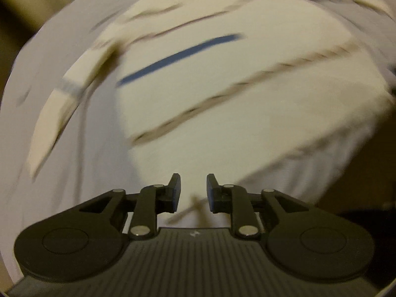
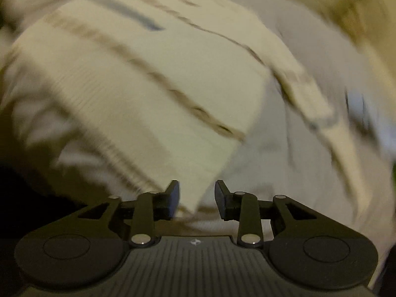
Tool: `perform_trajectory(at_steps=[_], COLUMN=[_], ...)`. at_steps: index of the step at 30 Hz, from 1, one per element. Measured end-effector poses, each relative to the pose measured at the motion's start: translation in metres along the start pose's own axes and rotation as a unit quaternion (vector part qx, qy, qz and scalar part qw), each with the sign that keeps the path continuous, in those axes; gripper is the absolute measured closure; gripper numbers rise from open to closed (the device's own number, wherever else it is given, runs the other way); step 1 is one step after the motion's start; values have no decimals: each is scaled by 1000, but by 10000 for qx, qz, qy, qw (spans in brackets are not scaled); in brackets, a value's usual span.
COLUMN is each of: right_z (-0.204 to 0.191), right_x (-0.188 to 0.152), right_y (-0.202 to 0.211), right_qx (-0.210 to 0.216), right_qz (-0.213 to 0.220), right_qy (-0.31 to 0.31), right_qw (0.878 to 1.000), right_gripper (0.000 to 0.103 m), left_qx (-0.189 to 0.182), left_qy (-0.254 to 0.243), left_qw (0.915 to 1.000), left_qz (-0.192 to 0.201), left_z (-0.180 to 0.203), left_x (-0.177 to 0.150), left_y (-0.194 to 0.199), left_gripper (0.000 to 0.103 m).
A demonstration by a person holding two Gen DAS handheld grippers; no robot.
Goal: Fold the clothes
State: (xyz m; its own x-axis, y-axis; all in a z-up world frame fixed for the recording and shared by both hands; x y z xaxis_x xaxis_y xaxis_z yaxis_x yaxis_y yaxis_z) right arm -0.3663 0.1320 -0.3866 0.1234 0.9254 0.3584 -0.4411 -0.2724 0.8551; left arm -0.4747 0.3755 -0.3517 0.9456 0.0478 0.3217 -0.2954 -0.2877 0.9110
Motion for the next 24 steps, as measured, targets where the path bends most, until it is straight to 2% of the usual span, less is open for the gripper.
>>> perform_trajectory(at_steps=[2, 6, 10, 13, 16, 21, 24], right_z=[-20, -45, -60, -59, -53, -51, -54], right_x=[0, -9, -18, -16, -12, -14, -15], right_y=[-6, -26, -40, -42, -43, -44, -48], right_qx=[-228, -599, -939, -1116, -1239, -1284, -1201], right_qz=[46, -35, -174, -165, -110, -196, -251], right_qy=[529, 1157, 1684, 1611, 1387, 1279, 1403], right_qw=[9983, 9915, 9811, 9805, 9825, 9833, 9825], right_gripper=[70, 70, 69, 69, 70, 70, 68], left_qx=[-42, -22, 3, 11, 31, 92, 176], left_qy=[-632, -1566, -2395, -2750, -2942, -3189, -3485], left_qw=[9978, 9863, 9678, 9565, 9495, 9403, 9289], left_qz=[168, 511, 770, 973, 1092, 1185, 1241], left_z=[26, 66, 92, 103, 111, 119, 125], left_x=[7, 11, 6, 9, 12, 12, 8], left_y=[-2, -11, -12, -15, -18, -25, -29], left_gripper=[79, 77, 75, 73, 73, 72, 72])
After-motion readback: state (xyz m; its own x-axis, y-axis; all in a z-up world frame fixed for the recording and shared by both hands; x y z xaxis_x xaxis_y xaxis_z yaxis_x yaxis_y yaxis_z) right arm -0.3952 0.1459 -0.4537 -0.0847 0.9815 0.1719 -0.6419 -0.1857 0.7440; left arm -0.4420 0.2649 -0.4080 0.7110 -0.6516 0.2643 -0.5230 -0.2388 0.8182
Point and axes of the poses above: each gripper's, at about its wrist camera, not at the fingertips, and y roughly against the way its jaws point, z to its right, x to its top, the point moved 7 cm from there along -y, roughly the way its jaws point
